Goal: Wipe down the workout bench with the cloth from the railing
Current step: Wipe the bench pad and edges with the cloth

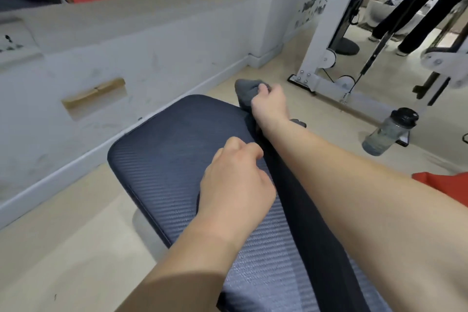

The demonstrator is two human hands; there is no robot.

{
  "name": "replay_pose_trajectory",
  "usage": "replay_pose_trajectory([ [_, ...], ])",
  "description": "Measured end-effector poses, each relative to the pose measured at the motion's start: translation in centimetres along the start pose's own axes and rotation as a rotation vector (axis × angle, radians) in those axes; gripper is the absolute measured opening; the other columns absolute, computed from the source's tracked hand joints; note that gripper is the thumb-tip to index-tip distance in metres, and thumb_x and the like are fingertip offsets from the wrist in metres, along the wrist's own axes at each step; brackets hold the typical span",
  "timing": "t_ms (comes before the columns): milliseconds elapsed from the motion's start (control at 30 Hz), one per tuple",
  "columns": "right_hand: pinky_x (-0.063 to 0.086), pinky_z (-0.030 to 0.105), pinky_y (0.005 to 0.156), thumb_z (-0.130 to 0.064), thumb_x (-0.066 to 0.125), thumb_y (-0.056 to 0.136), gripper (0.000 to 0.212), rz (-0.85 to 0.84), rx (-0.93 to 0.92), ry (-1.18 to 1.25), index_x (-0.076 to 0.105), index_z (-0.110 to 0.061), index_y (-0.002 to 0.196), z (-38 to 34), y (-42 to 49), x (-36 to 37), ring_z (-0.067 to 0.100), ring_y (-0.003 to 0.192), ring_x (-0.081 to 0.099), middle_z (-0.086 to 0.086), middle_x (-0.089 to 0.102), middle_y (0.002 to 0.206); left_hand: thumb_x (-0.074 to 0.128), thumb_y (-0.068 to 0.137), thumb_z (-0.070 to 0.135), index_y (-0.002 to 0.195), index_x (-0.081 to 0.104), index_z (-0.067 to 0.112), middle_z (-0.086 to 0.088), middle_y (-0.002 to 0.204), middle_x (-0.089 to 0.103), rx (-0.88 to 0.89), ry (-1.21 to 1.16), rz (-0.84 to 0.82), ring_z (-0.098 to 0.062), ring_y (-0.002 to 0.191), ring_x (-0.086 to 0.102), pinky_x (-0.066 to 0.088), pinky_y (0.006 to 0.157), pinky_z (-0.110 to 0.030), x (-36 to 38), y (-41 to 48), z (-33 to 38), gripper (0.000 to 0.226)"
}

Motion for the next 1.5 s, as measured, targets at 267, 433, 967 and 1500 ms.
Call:
replay_pose_trajectory([
  [267, 0.061, 0.053, 0.088, -0.044, 0.046, 0.104, 0.043, -0.092, 0.354, 0.871, 0.066, -0.009, 0.119, 5.0, -10.1, -8.3, 0.034, 0.097, 0.077, 0.016, 0.077, 0.110, 0.052, 0.089, 0.018, 0.106, 0.067, 0.030, 0.013, 0.107, 0.057, 0.083, -0.042, -0.001, -0.015, 0.093, 0.060, 0.054, 0.082, -0.040, -0.4, -1.6, 3.7, 0.026],
  [433, 0.058, 0.055, 0.093, -0.054, 0.042, 0.105, 0.059, -0.208, 0.534, 1.025, 0.061, -0.008, 0.135, 10.7, -19.6, -15.0, 0.040, 0.111, 0.072, 0.019, 0.073, 0.124, 0.062, 0.090, 0.039, 0.098, 0.064, 0.030, 0.012, 0.087, 0.060, 0.077, -0.059, -0.163, -0.013, 0.085, 0.062, 0.053, 0.079, -0.033, 1.2, -5.2, 6.7, 0.013],
  [967, 0.051, 0.053, 0.107, -0.003, 0.066, 0.085, 0.048, -0.485, 0.340, 0.761, 0.062, 0.001, 0.133, 12.1, -37.3, -31.0, 0.041, 0.119, 0.065, 0.031, 0.062, 0.135, 0.067, 0.081, 0.061, 0.103, 0.070, 0.036, 0.021, 0.095, 0.075, 0.113, -0.324, -0.612, 0.001, 0.092, 0.069, 0.057, 0.086, -0.030, 8.0, -21.3, 17.3, 0.034],
  [1500, 0.059, 0.030, 0.067, -0.006, 0.059, 0.096, 0.019, -0.356, 0.430, 0.383, 0.072, -0.005, 0.110, 21.0, -31.7, -33.5, 0.020, 0.079, 0.073, 0.012, 0.078, 0.098, 0.061, 0.091, 0.028, 0.133, 0.057, 0.024, 0.007, 0.121, 0.061, 0.192, 0.123, -0.270, -0.017, 0.111, 0.059, 0.052, 0.093, -0.040, 9.5, -15.8, 16.0, 0.042],
])
Point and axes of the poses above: each hand's wrist, its own y-axis towards the middle knuckle, its own x-axis out of the palm, z = x × y, the point moved 10 cm from there along y, towards the middle knuckle
